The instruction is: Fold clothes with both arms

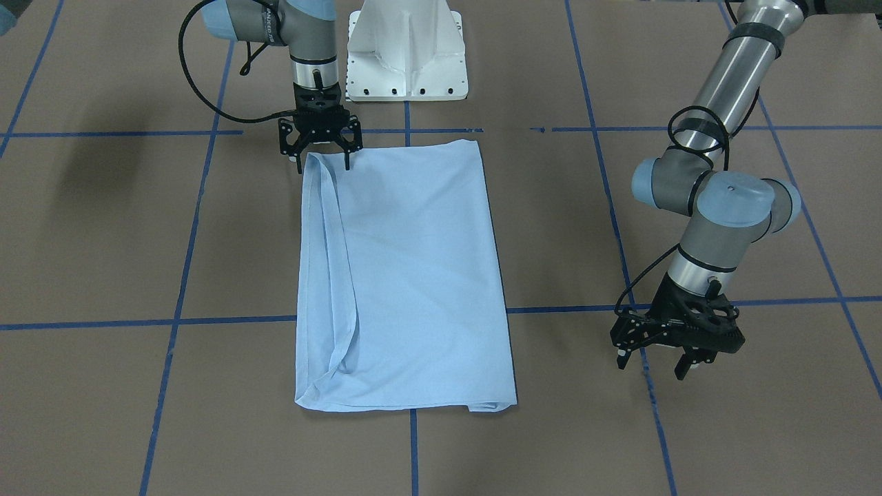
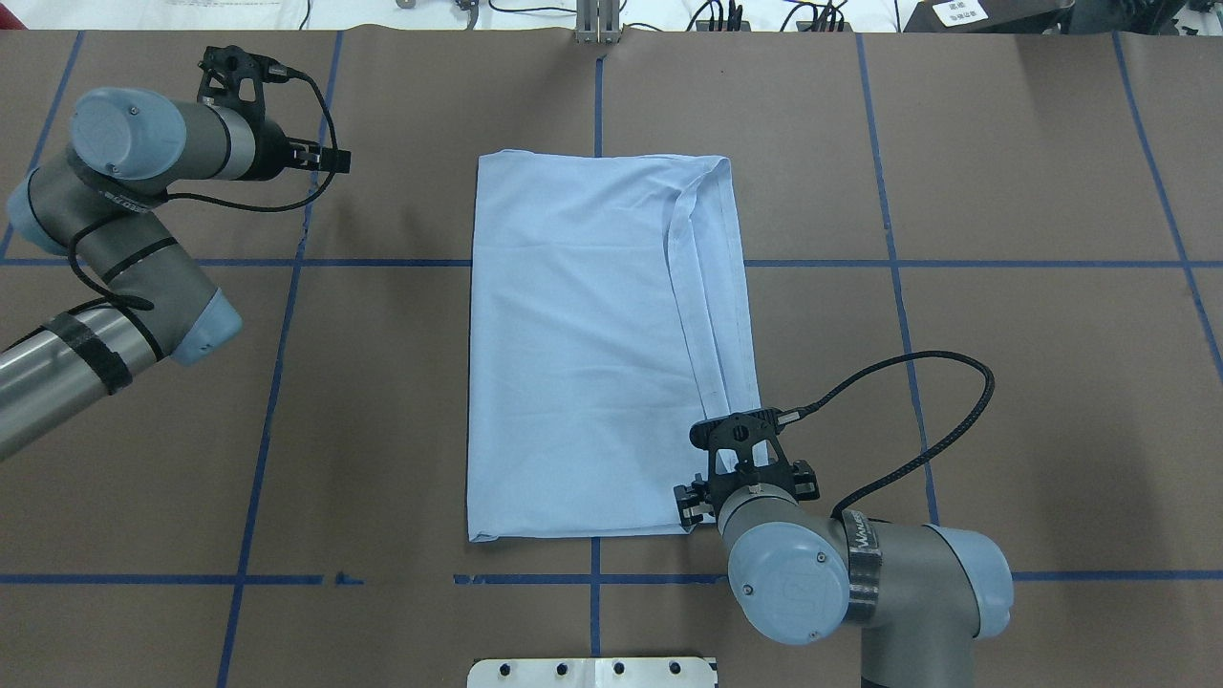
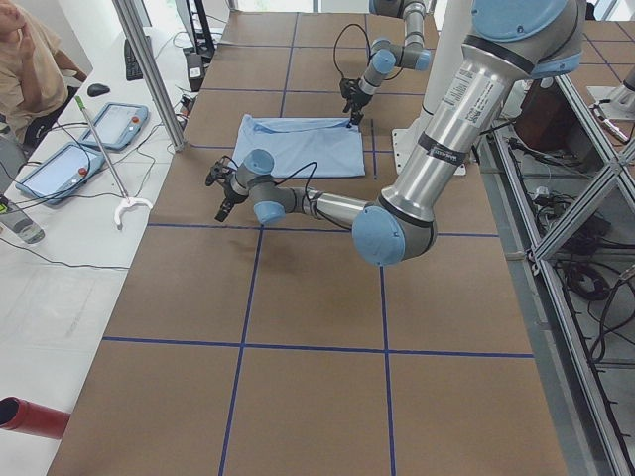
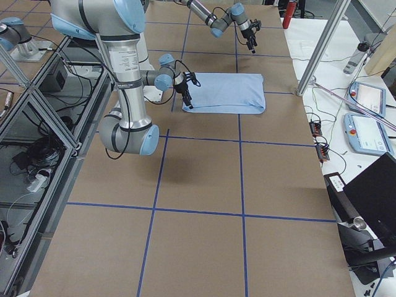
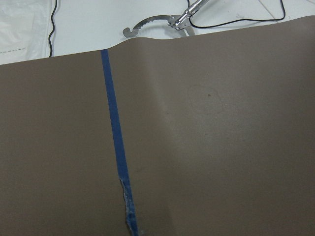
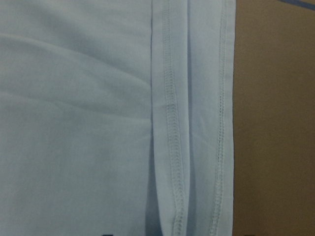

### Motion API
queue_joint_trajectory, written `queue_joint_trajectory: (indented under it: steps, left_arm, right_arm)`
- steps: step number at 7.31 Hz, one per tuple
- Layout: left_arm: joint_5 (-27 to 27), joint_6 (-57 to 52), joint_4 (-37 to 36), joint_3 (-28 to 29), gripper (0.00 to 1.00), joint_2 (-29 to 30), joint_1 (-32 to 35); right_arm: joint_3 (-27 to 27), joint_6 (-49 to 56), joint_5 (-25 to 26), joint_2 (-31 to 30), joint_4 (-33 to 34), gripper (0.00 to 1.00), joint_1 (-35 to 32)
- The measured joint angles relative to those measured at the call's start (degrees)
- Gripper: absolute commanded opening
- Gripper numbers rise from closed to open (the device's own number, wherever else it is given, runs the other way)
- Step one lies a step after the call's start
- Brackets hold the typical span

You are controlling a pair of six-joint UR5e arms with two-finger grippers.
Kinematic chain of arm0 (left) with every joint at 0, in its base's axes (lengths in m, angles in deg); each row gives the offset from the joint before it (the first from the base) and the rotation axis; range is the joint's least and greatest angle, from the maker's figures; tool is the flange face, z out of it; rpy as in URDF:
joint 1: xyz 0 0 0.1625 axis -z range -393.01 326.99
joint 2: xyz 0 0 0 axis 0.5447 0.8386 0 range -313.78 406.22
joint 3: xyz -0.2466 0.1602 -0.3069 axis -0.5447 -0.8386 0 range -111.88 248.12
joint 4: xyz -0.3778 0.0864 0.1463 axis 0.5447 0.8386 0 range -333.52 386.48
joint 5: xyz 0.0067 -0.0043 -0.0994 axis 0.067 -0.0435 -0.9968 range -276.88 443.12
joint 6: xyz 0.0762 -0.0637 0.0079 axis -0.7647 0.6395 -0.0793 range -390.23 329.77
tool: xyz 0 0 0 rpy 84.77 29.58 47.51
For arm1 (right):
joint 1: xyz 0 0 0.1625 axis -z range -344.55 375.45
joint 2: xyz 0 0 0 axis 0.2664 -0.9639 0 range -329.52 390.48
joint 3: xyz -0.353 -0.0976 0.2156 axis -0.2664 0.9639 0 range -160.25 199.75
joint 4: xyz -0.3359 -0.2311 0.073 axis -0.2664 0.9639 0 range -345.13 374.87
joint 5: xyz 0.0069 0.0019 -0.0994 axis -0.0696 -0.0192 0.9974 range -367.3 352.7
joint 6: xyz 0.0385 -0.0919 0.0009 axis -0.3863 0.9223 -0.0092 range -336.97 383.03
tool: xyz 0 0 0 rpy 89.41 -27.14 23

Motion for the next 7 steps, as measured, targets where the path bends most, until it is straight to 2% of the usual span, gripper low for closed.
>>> queue_joint_trajectory:
  steps: [3,7]
  left_arm:
    - [0.0,0.0,0.0,0.1,1.0,0.0,-0.1]
    - [0.0,0.0,0.0,0.1,1.0,-0.1,-0.3]
  right_arm:
    - [0.3,1.6,-2.3,1.2,0.4,0.32,-0.9]
    - [0.0,2.4,-2.5,1.3,0.4,0.31,-1.5]
